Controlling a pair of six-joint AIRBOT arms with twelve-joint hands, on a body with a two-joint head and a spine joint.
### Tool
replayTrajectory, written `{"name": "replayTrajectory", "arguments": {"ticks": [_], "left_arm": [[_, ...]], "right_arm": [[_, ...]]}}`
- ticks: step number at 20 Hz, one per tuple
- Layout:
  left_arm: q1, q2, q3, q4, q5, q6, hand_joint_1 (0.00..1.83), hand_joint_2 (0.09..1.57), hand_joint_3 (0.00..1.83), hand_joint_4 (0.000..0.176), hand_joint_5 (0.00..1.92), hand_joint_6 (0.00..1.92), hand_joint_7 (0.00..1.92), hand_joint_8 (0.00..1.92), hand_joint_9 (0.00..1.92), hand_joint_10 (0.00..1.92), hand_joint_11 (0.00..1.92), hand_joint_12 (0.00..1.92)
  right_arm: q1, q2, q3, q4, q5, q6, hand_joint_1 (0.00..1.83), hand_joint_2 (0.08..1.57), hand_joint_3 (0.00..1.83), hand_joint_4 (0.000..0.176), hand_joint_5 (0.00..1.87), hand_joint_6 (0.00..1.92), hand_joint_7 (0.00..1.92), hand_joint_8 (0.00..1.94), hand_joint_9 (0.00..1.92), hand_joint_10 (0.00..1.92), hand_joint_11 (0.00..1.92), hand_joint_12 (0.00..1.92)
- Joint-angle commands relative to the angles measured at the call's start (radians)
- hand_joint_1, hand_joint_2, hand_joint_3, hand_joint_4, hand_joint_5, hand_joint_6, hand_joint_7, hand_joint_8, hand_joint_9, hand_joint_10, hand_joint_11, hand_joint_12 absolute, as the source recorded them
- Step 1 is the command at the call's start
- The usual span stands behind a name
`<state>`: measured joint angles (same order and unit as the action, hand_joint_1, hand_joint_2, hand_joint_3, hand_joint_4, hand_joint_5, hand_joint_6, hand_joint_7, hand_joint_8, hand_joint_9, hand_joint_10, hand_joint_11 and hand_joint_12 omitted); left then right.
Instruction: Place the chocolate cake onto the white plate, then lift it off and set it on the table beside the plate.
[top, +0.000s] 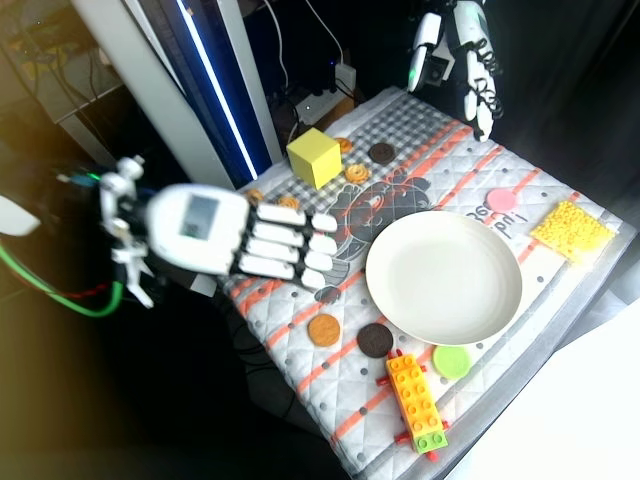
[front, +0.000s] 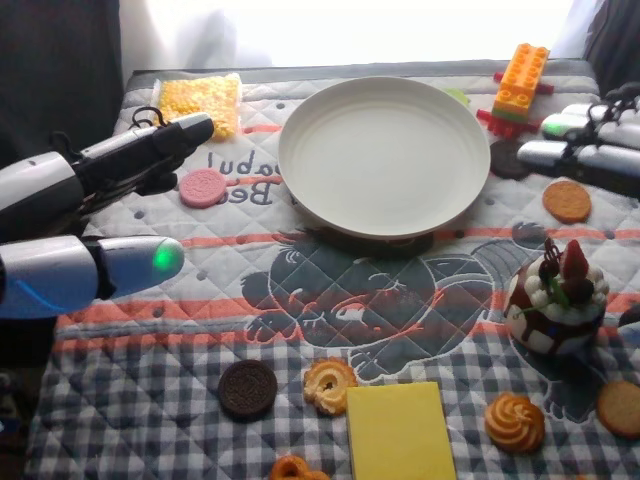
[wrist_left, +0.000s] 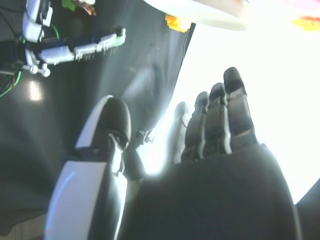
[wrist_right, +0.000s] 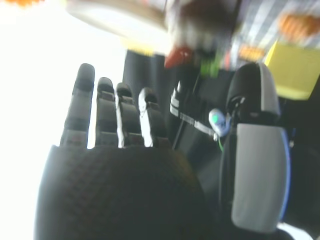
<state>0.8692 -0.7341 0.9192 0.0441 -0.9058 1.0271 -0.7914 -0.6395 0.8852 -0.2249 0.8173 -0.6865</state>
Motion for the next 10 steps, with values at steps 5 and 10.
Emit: {"name": "replayTrajectory", "arguments": {"ticks": [5, 10], "left_arm": [[0.004, 0.050, -0.022, -0.041, -0.215, -0.006, 0.66, 1.24, 0.00, 0.059, 0.01, 0.00, 0.03, 0.00, 0.02, 0.01, 0.00, 0.29], [0.006, 0.062, -0.028, -0.067, -0.285, -0.006, 0.51, 1.23, 0.00, 0.107, 0.00, 0.00, 0.00, 0.00, 0.00, 0.00, 0.02, 0.01]], "right_arm": [[-0.024, 0.061, -0.042, 0.115, 0.277, -0.094, 0.60, 1.09, 0.03, 0.048, 0.00, 0.00, 0.00, 0.00, 0.00, 0.00, 0.00, 0.00], [-0.036, 0.066, -0.048, 0.186, 0.360, -0.148, 0.58, 1.10, 0.02, 0.035, 0.00, 0.00, 0.00, 0.00, 0.00, 0.00, 0.00, 0.00]]}}
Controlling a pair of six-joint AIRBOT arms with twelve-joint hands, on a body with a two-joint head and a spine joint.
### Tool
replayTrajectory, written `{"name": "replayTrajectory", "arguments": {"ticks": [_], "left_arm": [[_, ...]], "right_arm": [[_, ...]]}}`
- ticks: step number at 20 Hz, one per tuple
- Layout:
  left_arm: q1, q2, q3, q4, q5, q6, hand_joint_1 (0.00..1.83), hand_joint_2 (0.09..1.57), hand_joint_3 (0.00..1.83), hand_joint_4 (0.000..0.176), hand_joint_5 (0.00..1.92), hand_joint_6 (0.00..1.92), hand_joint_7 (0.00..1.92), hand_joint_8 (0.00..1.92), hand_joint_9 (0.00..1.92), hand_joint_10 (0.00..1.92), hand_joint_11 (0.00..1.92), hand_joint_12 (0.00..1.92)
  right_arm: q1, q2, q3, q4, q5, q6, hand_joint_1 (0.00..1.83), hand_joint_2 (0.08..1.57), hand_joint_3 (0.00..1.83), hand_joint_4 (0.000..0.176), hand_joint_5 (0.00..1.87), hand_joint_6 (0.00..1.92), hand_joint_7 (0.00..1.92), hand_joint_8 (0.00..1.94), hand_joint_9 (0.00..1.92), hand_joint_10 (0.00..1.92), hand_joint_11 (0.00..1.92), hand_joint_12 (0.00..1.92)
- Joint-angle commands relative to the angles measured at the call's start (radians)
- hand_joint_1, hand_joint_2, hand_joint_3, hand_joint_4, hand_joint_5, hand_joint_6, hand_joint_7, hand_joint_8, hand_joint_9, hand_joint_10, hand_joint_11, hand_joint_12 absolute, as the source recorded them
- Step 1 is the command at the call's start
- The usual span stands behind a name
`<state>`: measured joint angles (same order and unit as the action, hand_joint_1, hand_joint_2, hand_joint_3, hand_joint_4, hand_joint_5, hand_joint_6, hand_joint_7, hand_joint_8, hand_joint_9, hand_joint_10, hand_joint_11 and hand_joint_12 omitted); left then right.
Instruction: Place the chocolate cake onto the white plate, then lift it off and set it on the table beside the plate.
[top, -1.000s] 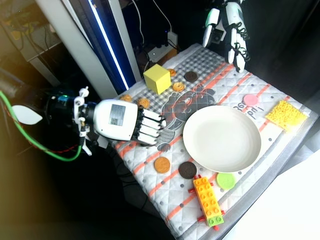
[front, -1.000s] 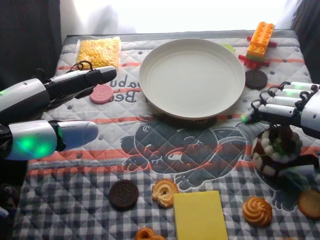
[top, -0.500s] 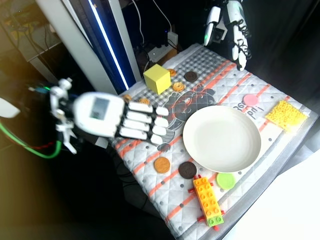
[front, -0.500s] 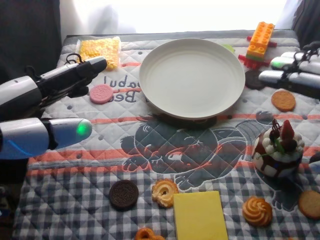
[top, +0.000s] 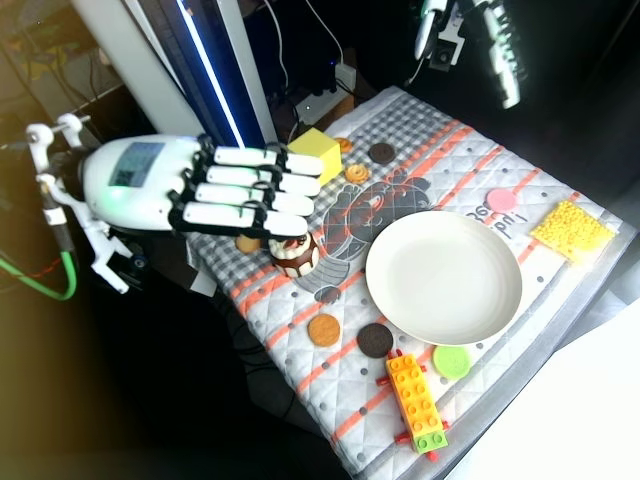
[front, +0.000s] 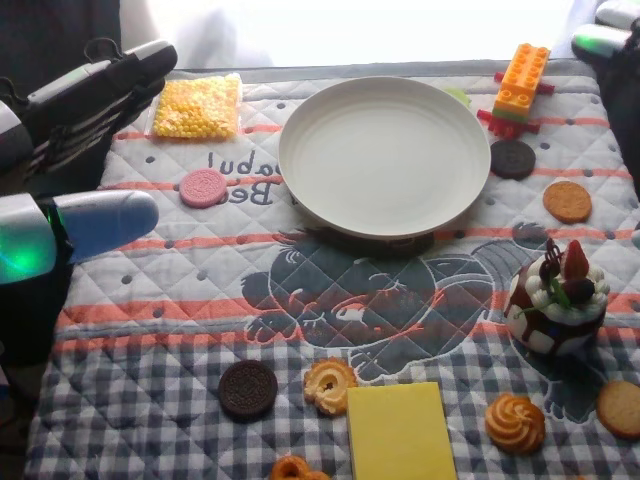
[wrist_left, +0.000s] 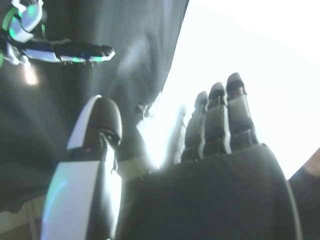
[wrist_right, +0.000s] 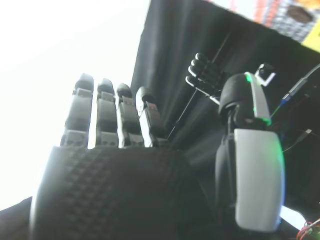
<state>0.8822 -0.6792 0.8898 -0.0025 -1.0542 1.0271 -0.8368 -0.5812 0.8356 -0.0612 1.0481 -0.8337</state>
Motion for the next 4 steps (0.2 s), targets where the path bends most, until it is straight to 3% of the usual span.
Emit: {"name": "replayTrajectory", "arguments": {"ticks": [1, 2, 4], "left_arm": [[-0.003, 0.009, -0.002, -0.024, -0.155, -0.006, 0.48, 1.21, 0.00, 0.137, 0.00, 0.00, 0.00, 0.00, 0.00, 0.00, 0.01, 0.00], [0.000, 0.009, -0.002, -0.028, -0.168, -0.006, 0.54, 1.19, 0.00, 0.168, 0.00, 0.00, 0.00, 0.00, 0.00, 0.00, 0.00, 0.00], [0.018, 0.009, -0.003, -0.045, -0.198, -0.005, 0.57, 1.14, 0.00, 0.175, 0.00, 0.00, 0.00, 0.00, 0.00, 0.00, 0.00, 0.00]], "right_arm": [[0.003, 0.011, -0.004, 0.034, 0.147, -0.011, 0.59, 1.09, 0.02, 0.025, 0.00, 0.00, 0.00, 0.00, 0.00, 0.00, 0.00, 0.00], [-0.004, 0.011, -0.009, 0.044, 0.161, -0.021, 0.58, 1.08, 0.01, 0.048, 0.00, 0.00, 0.00, 0.00, 0.00, 0.00, 0.00, 0.00], [-0.032, 0.006, -0.021, 0.080, 0.212, -0.053, 0.64, 1.09, 0.01, 0.060, 0.00, 0.00, 0.00, 0.00, 0.00, 0.00, 0.00, 0.00]]}}
